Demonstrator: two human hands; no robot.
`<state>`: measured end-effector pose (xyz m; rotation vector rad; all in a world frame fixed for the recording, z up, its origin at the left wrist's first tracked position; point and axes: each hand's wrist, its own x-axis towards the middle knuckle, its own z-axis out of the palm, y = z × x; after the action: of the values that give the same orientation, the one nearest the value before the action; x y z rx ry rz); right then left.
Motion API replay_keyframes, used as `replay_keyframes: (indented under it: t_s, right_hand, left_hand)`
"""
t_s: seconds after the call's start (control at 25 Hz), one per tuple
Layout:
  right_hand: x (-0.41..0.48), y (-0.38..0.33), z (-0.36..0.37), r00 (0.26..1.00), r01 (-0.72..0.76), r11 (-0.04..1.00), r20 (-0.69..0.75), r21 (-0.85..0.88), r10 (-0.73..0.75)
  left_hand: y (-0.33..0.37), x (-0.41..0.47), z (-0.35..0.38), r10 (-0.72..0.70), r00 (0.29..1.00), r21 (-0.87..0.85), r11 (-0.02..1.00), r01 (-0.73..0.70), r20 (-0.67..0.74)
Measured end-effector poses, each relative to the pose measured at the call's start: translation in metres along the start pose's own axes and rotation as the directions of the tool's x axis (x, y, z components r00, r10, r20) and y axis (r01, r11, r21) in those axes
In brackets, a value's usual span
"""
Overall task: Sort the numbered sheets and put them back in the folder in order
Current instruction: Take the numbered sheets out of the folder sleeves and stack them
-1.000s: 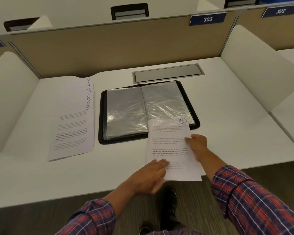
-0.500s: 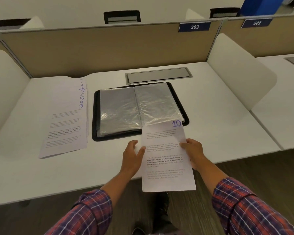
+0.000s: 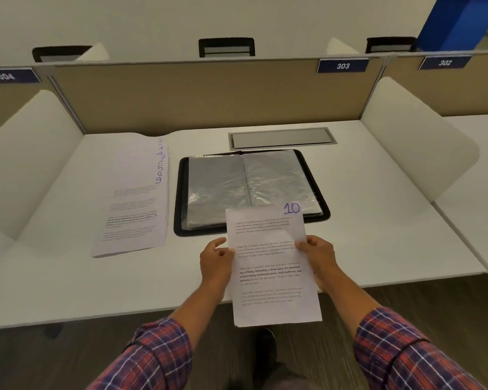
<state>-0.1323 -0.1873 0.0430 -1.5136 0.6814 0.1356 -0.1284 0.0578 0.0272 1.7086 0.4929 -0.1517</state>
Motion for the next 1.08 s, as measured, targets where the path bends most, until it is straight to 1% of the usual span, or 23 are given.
replay_keyframes:
  t_s: [0.2,0.4,0.52,0.68,0.88,1.08]
  right_hand:
    - [0.019,-0.002,0.048,0.998,0.042,0.994,0.053,-0.1,-0.037]
    - [0.054,-0.015,0.113,0.992,0.069,0.974,0.116,-0.215,-0.045]
    - [0.069,-0.024,0.157,0.982,0.087,0.972,0.18,-0.218,-0.048]
    - [0.073,-0.038,0.221,0.966,0.125,0.956,0.254,-0.264,-0.056]
    - [0.07,-0.053,0.298,0.946,0.21,0.911,0.308,-0.355,-0.098]
    - [0.075,-0.057,0.365,0.941,0.268,0.855,0.311,-0.444,-0.134]
  left_hand:
    - [0.004,0.027,-0.035,0.005,0.992,0.039,0.999,0.0,-0.127]
    - [0.019,0.066,-0.072,-0.008,0.964,0.063,0.998,0.025,-0.265]
    - [0.026,0.092,-0.1,-0.029,0.923,0.079,0.995,0.064,-0.384]
    - [0.033,0.118,-0.146,-0.059,0.866,0.088,0.989,0.118,-0.496]
    - [0.039,0.148,-0.199,-0.033,0.826,0.142,0.98,0.136,-0.562]
    - [0.036,0.196,-0.244,-0.028,0.829,0.193,0.968,0.162,-0.558]
